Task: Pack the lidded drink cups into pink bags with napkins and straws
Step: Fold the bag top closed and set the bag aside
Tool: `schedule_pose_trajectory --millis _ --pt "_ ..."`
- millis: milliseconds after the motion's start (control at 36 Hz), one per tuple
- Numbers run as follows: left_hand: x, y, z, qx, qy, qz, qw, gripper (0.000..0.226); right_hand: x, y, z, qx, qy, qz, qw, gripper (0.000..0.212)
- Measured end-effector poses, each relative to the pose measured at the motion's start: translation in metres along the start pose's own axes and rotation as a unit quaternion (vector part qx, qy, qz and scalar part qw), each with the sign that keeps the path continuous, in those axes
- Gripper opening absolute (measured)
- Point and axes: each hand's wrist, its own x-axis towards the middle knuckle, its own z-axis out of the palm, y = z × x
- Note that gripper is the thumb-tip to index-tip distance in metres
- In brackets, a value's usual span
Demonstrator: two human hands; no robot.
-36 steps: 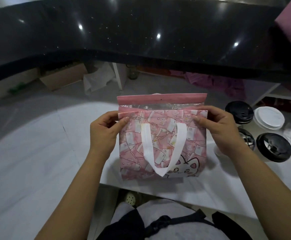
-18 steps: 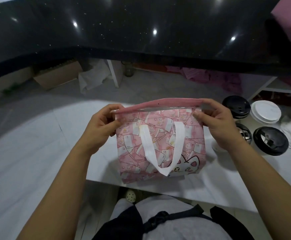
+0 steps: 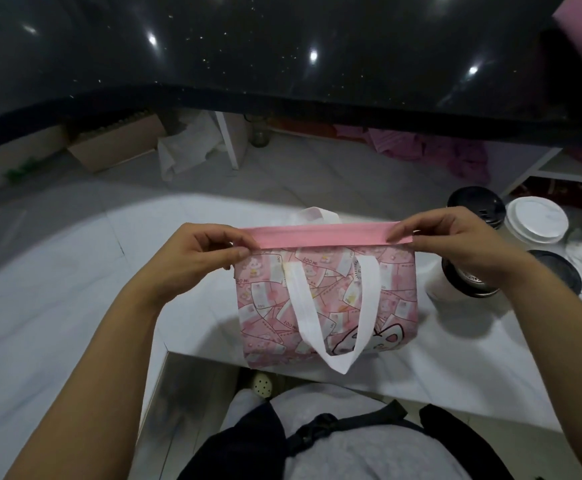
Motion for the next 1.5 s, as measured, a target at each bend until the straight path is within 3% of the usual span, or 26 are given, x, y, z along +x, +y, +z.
schedule_pose_trajectory --millis 83,167,222,278,417,583,694,861,1000,1333,1500 --pt "-0.006 0.004 0.005 -0.019 0.020 0.028 0.999 0.028 -0.007 -0.009 -0.001 0.018 -0.016 0.003 1.000 0.022" --pt "-0.013 0.005 0.009 -0.039 0.023 0.045 0.998 0.041 -0.013 -0.012 0.008 0.009 0.032 -0.036 0.999 0.017" --pt "-0.017 0.005 0.011 -0.032 0.021 0.047 0.998 0.048 -0.017 -0.013 0.015 0.010 0.054 -0.060 0.997 0.025" --pt "-0.021 0.004 0.011 0.014 0.034 0.056 0.998 0.041 -0.022 -0.013 0.021 0.010 0.063 -0.066 0.996 0.038" --pt "-0.033 0.007 0.015 0.143 0.073 0.052 0.986 0.028 -0.035 -0.013 0.034 -0.123 0.105 -0.087 0.983 0.036" --pt "-0.037 0.033 0.033 0.222 0.006 0.085 0.971 0.032 -0.044 -0.038 0.046 -0.265 0.060 -0.100 0.957 0.017" --pt "-0.033 0.046 0.045 0.349 0.007 0.131 0.928 0.029 -0.040 -0.051 0.060 -0.381 0.004 -0.138 0.914 0.026" --pt "-0.036 0.057 0.057 0.413 0.035 0.184 0.891 0.047 -0.039 -0.049 0.079 -0.500 0.035 -0.210 0.840 0.032" --pt "-0.042 0.055 0.067 0.483 0.048 0.210 0.849 0.029 -0.044 -0.046 0.093 -0.516 0.043 -0.227 0.825 0.036" --pt "-0.043 0.061 0.068 0.466 -0.021 0.238 0.852 0.025 -0.043 -0.049 0.105 -0.530 0.009 -0.232 0.816 0.041" --pt "-0.039 0.057 0.070 0.486 -0.017 0.276 0.829 0.022 -0.039 -0.045 0.099 -0.514 0.000 -0.250 0.821 0.039"
